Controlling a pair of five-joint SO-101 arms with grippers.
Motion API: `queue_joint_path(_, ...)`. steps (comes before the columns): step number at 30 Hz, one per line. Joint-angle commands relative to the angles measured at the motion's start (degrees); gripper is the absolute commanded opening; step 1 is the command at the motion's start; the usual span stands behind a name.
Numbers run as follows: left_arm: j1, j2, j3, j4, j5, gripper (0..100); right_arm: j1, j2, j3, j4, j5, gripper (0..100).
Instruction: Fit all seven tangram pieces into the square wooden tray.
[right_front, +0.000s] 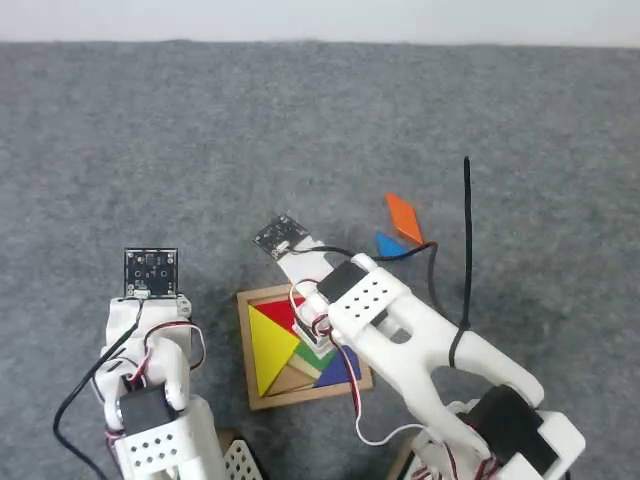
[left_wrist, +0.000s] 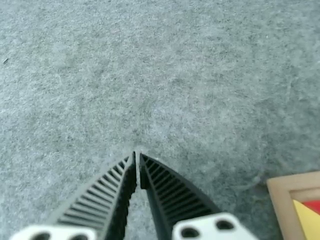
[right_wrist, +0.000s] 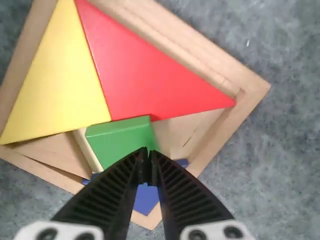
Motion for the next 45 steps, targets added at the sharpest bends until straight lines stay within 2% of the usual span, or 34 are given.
queue_joint_path(1,-0.2,-1.1,-0.2,0.2,-0.5,1,-2.1,0.8,-0.2,-1.5,-0.8,0.7)
queue_joint_path(9,-0.2,-1.1,-0.2,0.2,-0.5,1,-9.5,5.9,-0.5,-1.5,-6.9,0.7)
queue_joint_path(14,-0.2,-1.1,-0.2,0.2,-0.5,1,-11.8,5.8,-0.5,-1.8,-7.4,0.7)
queue_joint_path(19,-0.2,-1.1,-0.2,0.2,-0.5,1,-10.1,5.8,-2.1,1.1,-7.4,0.7)
queue_joint_path(24,-0.2,-1.1,-0.2,0.2,-0.5,1,-4.7,5.8,-11.6,11.3,-7.4,0.7)
queue_joint_path(27,-0.2,-1.1,-0.2,0.2,-0.5,1,-3.9,5.8,-16.9,13.8,-7.4,0.7)
queue_joint_path(34,-0.2,-1.1,-0.2,0.2,-0.5,1,-1.2,6.5,-20.0,10.9,-7.0,0.7)
queue_joint_path(39,-0.2,-1.1,-0.2,0.2,-0.5,1,3.3,6.5,-15.8,4.4,-6.1,0.7)
queue_joint_path(45,-0.2,-1.1,-0.2,0.2,-0.5,1,2.5,6.9,-9.4,-3.4,-5.3,0.7)
